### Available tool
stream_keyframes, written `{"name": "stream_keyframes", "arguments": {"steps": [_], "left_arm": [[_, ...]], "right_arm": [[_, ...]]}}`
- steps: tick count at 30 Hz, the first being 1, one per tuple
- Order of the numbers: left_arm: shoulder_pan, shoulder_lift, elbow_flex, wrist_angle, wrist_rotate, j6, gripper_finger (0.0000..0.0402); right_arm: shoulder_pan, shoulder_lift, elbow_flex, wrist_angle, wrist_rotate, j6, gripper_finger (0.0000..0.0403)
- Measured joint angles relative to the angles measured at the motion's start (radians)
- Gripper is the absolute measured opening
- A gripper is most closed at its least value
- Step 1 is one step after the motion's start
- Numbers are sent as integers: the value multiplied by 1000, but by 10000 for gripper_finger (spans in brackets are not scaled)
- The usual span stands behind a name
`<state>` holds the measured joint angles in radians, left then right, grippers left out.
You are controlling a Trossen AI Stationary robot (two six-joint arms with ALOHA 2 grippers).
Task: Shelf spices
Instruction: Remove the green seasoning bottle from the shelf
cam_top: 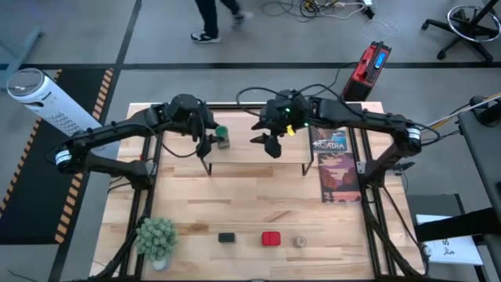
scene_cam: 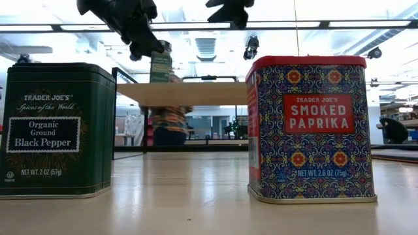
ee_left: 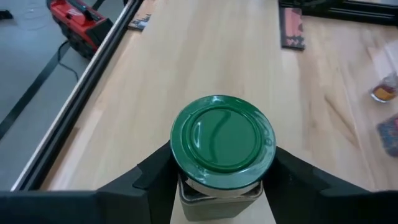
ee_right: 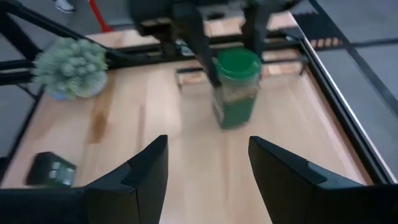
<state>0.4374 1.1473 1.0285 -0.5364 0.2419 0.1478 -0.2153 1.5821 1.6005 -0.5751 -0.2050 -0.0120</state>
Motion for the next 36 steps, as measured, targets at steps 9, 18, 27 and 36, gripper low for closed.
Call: {"name": "stream_keyframes", "arguments": {"steps": [9,18,27,36], "left_arm": [[-12,-3,73,-46,10,-4,183],[-79,-4,144,-141,12,-28,182],[-195,-4,139,-155,12,-100,182],[-327,-4,135,-140,7,-194,183]], "right_arm": [[59,-60,-8,-40,135,-1,199],[84,-120,-99,-66,182,29,199],[132,-308,-321,75,245,101,199],[169,-475,-590,294,260,179,199]]}}
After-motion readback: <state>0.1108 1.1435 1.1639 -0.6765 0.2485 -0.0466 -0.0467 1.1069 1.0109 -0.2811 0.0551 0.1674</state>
